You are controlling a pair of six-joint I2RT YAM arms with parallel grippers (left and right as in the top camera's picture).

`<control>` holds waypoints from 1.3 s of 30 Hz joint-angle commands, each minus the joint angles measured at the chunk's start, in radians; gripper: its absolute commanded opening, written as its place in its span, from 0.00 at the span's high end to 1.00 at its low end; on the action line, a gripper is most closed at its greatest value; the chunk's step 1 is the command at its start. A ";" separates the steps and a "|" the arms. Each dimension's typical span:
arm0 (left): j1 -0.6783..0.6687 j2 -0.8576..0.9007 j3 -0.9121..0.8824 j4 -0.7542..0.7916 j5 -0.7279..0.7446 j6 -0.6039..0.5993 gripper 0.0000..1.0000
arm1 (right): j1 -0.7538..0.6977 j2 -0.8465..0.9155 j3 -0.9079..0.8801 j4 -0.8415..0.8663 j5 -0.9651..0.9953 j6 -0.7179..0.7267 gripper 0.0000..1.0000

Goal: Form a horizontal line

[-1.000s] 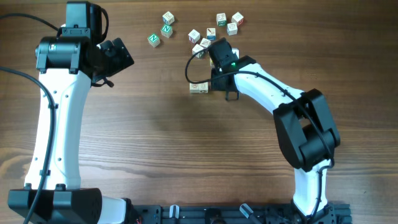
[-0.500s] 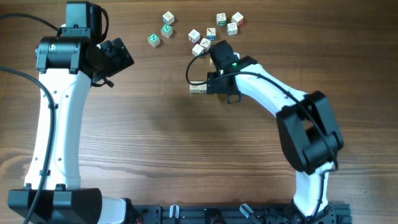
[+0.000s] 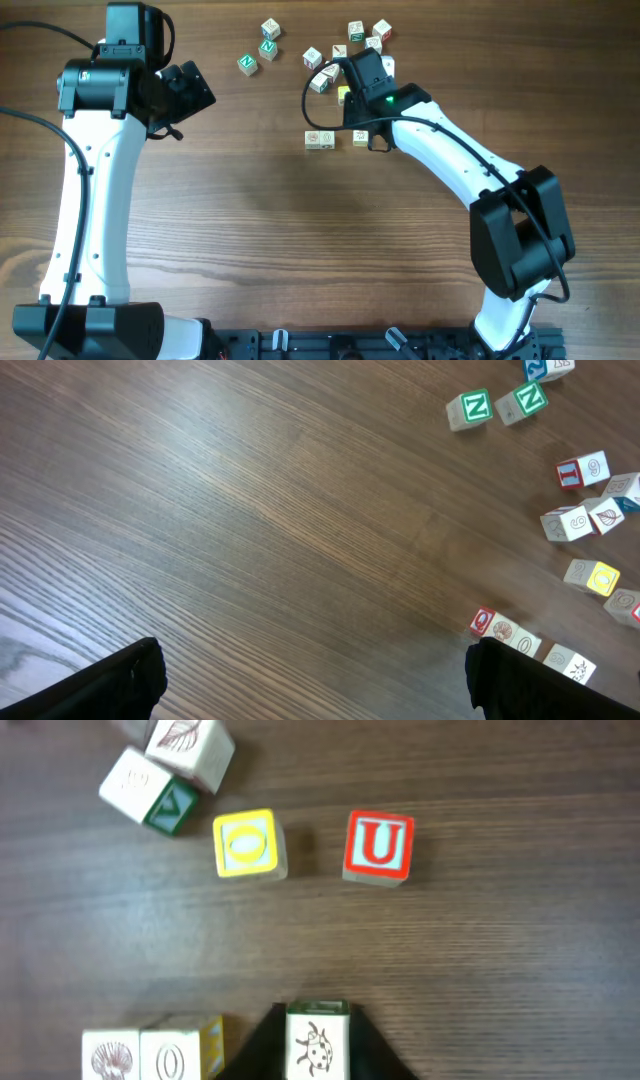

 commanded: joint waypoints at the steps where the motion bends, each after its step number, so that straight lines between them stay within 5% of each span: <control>1: 0.003 -0.005 -0.002 0.000 0.005 -0.009 0.00 | -0.017 0.008 0.008 0.019 0.031 0.040 0.89; 39: 0.004 -0.005 -0.002 0.000 0.005 -0.009 0.00 | -0.017 0.132 0.008 -0.020 -0.103 0.039 0.96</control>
